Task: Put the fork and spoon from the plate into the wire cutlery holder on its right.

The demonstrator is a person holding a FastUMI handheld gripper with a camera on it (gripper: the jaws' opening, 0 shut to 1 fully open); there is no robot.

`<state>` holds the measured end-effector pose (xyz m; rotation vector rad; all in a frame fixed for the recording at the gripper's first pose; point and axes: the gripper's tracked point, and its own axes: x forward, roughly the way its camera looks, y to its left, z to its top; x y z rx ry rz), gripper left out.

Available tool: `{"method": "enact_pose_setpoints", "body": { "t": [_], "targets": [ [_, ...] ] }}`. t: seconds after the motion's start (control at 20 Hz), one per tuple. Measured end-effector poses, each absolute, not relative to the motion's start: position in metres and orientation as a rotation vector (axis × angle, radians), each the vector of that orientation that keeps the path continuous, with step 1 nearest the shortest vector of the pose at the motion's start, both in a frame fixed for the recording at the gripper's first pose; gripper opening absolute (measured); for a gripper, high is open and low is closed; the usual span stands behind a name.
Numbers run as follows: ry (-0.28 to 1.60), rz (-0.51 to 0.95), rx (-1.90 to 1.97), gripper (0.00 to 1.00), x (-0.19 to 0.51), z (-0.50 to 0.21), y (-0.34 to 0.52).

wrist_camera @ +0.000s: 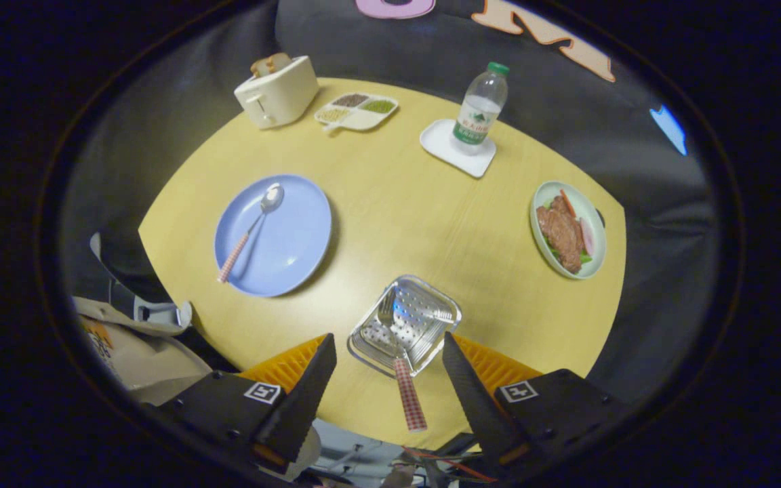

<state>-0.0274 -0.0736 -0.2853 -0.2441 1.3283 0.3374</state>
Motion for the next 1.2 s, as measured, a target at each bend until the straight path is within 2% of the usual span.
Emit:
{"method": "enact_pose_setpoints", "body": {
  "t": [0.05, 0.35, 0.6, 0.75, 1.2],
  "targets": [
    [1.268, 0.319, -0.222, 1.00, -0.022, -0.281, -0.067],
    [0.982, 0.251, -0.104, 0.99, -0.010, -0.251, -0.007],
    [0.864, 0.242, -0.030, 0.99, -0.024, -0.257, 0.057],
    [0.869, 0.266, -0.021, 0.99, -0.026, -0.282, 0.095],
    [1.075, 0.315, -0.057, 0.99, -0.053, -0.375, 0.155]
  ]
}}
